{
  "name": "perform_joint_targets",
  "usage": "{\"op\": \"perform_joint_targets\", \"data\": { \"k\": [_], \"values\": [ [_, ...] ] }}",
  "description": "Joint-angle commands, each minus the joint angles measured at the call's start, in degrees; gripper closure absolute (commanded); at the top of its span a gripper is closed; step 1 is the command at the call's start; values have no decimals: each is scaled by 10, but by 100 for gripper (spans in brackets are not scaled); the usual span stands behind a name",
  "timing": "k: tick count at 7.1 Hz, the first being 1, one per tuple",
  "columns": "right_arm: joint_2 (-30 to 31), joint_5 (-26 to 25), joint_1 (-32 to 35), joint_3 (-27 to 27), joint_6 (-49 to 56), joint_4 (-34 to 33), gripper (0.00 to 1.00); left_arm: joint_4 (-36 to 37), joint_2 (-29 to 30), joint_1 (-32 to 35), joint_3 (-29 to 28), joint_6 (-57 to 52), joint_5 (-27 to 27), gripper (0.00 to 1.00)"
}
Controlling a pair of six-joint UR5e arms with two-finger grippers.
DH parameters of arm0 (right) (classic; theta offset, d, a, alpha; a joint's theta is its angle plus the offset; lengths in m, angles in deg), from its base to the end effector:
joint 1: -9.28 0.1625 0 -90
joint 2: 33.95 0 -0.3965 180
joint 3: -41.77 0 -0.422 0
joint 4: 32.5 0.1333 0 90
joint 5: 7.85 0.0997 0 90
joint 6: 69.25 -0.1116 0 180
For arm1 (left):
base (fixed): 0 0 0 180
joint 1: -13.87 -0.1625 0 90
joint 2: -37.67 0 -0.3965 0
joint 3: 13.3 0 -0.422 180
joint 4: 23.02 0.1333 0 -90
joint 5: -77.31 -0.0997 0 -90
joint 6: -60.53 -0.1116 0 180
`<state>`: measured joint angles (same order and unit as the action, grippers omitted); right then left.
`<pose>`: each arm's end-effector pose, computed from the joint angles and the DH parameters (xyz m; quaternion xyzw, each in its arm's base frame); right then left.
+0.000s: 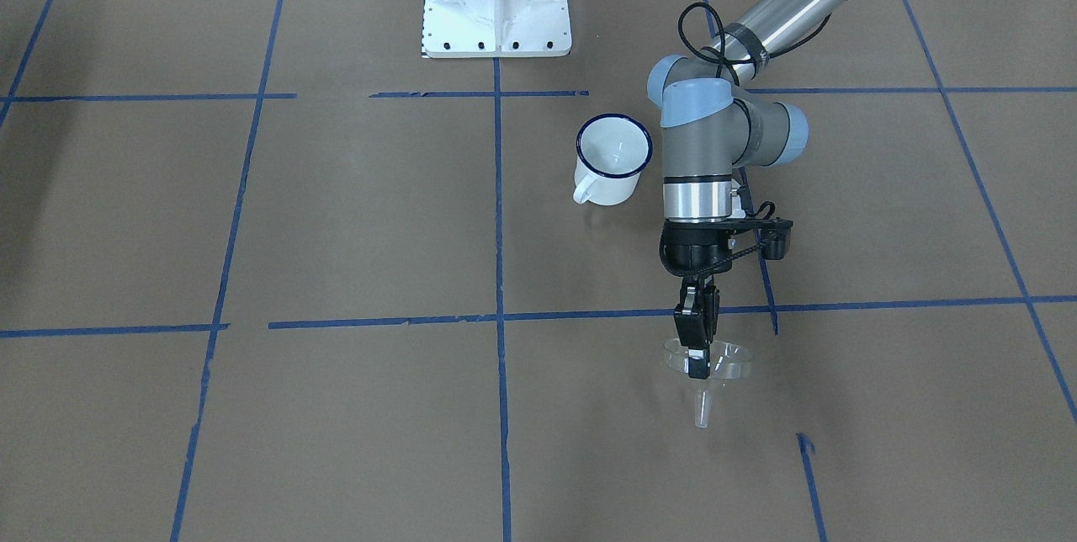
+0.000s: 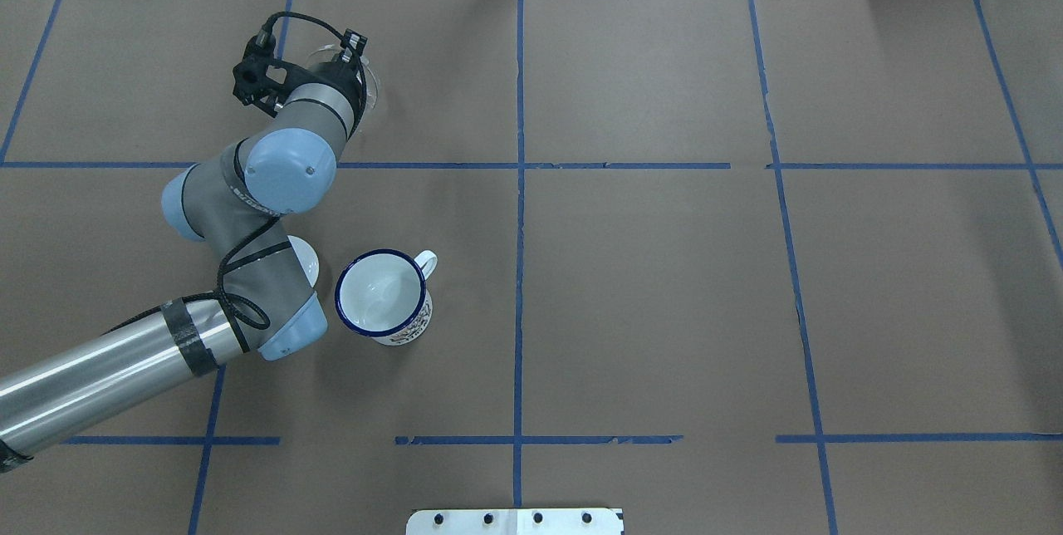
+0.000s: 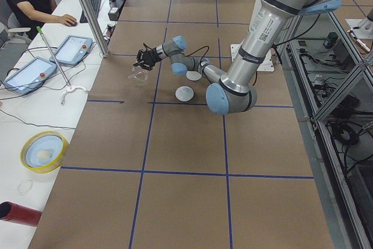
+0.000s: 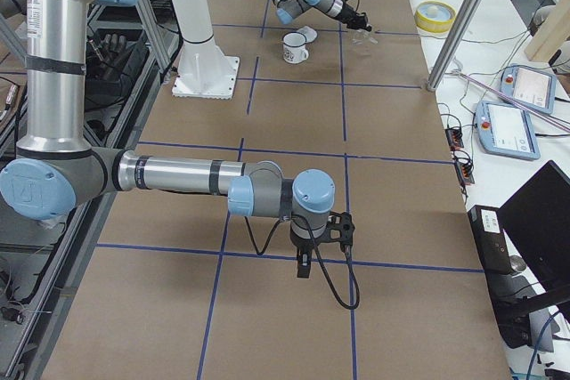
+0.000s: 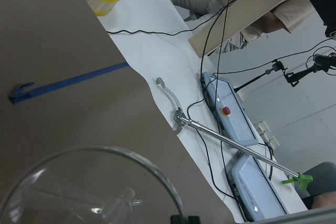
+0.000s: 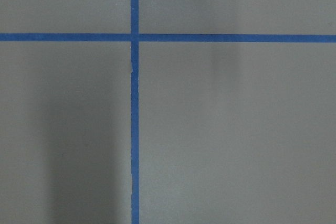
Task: Remove funnel from cup
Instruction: 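Carry the funnel farther from the robot and lower it onto the table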
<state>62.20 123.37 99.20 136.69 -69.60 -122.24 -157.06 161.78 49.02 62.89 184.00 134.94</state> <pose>0.0591 -0.4778 0.6514 -0.0092 -0.3520 0.0052 0.9360 0.4990 -0.5875 0.2953 0.2434 0.5078 -0.5808 0.5878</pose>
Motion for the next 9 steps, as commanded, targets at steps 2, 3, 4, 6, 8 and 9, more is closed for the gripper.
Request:
{"op": "perform_joint_targets", "data": {
  "k": [2, 3, 4, 6, 8, 9],
  "values": [
    [0, 0, 0, 0, 0, 0, 0, -3, -4, -13, -12, 23, -23, 100],
    [0, 0, 0, 0, 0, 0, 0, -3, -4, -13, -17, 16, -23, 100],
    [0, 0, 0, 0, 0, 0, 0, -3, -5, -13, -17, -4, -20, 27],
    [0, 0, 0, 0, 0, 0, 0, -3, -3, -12, -13, -69, -18, 0],
    [0, 0, 0, 0, 0, 0, 0, 0, -4, -7, 6, -142, 21, 0],
    [0, 0, 0, -1, 0, 0, 0, 21, -10, 17, 48, -193, 109, 0]
  ]
}}
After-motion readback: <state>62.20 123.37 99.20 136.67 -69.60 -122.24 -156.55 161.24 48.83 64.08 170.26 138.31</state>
